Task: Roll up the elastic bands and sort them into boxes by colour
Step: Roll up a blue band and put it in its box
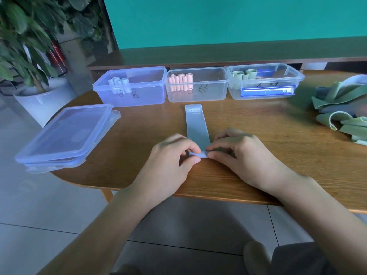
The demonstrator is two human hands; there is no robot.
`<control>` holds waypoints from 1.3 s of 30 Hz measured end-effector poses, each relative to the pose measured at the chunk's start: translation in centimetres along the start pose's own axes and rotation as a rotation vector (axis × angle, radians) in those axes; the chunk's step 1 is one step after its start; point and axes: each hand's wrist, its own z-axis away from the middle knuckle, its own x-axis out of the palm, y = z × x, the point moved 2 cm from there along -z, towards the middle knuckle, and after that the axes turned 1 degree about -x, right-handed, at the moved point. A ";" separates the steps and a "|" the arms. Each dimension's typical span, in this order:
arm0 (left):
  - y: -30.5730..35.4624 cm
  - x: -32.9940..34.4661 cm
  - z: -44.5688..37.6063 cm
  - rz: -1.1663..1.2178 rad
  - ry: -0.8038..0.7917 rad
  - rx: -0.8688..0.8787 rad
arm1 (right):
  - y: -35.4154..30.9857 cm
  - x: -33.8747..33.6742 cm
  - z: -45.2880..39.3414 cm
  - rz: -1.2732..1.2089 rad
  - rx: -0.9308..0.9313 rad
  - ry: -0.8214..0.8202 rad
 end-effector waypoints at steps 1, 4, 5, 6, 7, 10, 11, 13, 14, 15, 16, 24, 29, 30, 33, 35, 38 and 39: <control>-0.1 0.0 -0.1 -0.001 0.001 0.000 | 0.0 0.0 0.0 0.004 0.002 -0.002; -0.2 0.1 -0.4 -0.012 -0.009 -0.008 | -0.1 0.1 0.0 0.015 0.006 0.009; -0.2 0.1 -0.5 -0.009 -0.012 -0.010 | -0.2 0.1 0.0 0.012 0.005 0.018; -0.3 0.1 -0.6 -0.001 -0.014 -0.010 | -0.3 0.2 0.0 0.006 0.000 0.026; -0.4 0.1 -0.7 0.007 -0.016 -0.010 | -0.3 0.2 0.0 0.004 -0.009 0.031; -0.5 0.0 -0.9 0.028 -0.021 -0.021 | -0.3 0.3 -0.3 0.003 -0.032 0.027; -0.6 0.0 -0.9 0.030 -0.024 -0.026 | -0.2 0.3 -0.4 -0.002 -0.029 0.020; -0.7 0.1 -1.0 0.023 -0.033 -0.032 | 0.1 0.2 -0.6 -0.008 -0.016 0.007; -0.7 0.1 -1.1 0.020 -0.034 -0.033 | 0.2 0.3 -0.7 -0.009 -0.009 0.002; -0.8 0.1 -1.2 0.019 -0.031 -0.035 | 0.2 0.3 -0.8 -0.009 -0.003 0.001; -0.8 0.2 -1.3 0.022 -0.025 -0.042 | 0.3 0.3 -0.9 -0.010 0.000 0.002; -0.4 0.0 -0.9 0.041 0.000 -0.057 | 0.0 0.0 -0.2 -0.052 0.010 -0.003; 0.5 -0.4 1.0 0.063 0.009 -0.010 | -0.6 -0.6 1.4 -0.123 0.007 -0.037; 0.7 -0.5 1.5 0.077 0.012 -0.010 | -0.8 -0.8 1.8 -0.146 0.005 -0.044; 1.2 -0.7 2.6 0.114 0.004 -0.044 | -1.2 -1.3 2.9 -0.181 -0.001 -0.072; 1.6 -0.7 3.0 0.113 0.008 -0.027 | -1.4 -1.5 3.2 -0.186 0.002 -0.088; 1.7 -0.7 3.1 0.106 0.018 -0.019 | -1.4 -1.5 3.2 -0.164 0.002 -0.094; 1.6 -0.6 3.0 0.105 0.021 -0.019 | -1.4 -1.4 3.1 -0.155 -0.002 -0.089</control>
